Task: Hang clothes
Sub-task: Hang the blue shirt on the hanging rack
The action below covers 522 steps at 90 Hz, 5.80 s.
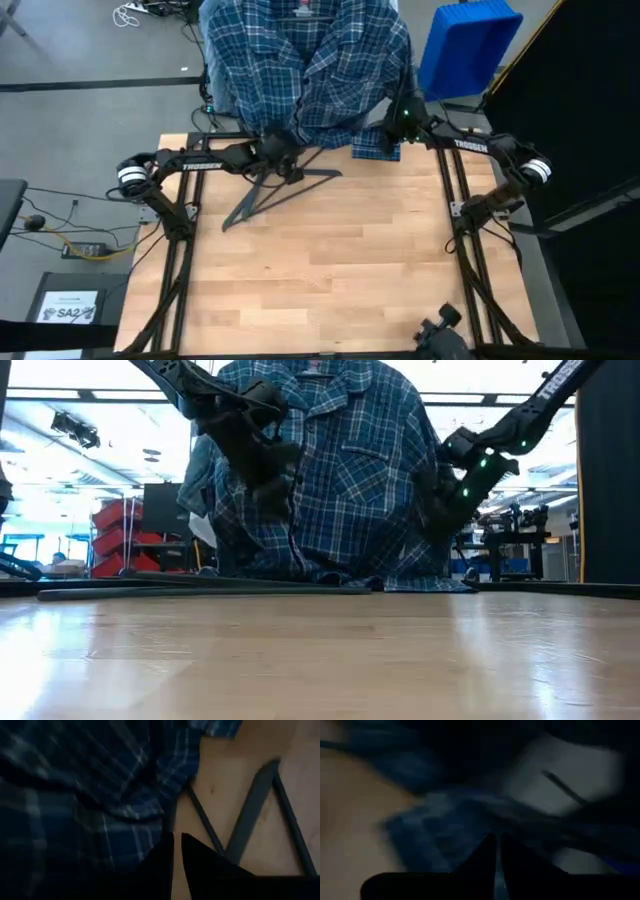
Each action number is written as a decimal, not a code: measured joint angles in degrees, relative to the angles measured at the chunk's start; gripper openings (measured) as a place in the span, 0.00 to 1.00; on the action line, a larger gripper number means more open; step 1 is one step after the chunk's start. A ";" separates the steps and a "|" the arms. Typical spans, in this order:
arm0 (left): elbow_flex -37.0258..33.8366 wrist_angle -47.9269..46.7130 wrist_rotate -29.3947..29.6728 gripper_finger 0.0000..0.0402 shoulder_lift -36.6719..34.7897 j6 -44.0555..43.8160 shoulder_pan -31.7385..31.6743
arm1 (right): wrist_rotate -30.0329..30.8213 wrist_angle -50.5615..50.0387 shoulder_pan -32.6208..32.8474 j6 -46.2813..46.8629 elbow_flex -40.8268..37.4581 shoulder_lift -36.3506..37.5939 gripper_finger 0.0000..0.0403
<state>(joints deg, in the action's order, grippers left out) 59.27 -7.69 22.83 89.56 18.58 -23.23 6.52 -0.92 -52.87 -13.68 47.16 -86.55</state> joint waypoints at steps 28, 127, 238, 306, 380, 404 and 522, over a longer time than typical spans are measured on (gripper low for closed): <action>0.00 6.83 0.02 0.05 0.00 3.44 0.01 | 0.76 1.01 -8.46 5.58 13.31 -12.98 0.00; 0.02 9.58 -4.50 0.05 0.06 0.01 0.10 | -7.00 -16.18 -19.62 0.51 57.67 -16.26 0.00; 0.09 10.96 -6.14 0.05 -1.88 1.86 0.12 | -12.37 2.95 -4.56 9.17 -5.41 21.02 0.33; -0.39 12.29 -11.61 0.05 2.99 -0.80 -2.55 | -6.19 29.02 13.38 5.85 -21.36 23.12 0.05; -0.37 17.13 -20.62 0.02 12.20 3.03 -9.77 | -12.72 24.87 20.31 4.62 -20.90 15.75 0.00; -0.35 16.93 -18.21 0.00 12.20 4.44 -13.54 | -11.90 26.06 19.72 7.18 -9.93 -2.48 0.00; 33.64 13.63 -8.41 0.00 30.71 6.36 -27.33 | -10.67 1.10 -10.72 -0.10 52.54 -32.29 0.00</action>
<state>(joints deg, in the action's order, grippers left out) 92.90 5.94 14.41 120.27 24.94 -50.57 -4.15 0.18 -63.59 -13.78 99.70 -118.84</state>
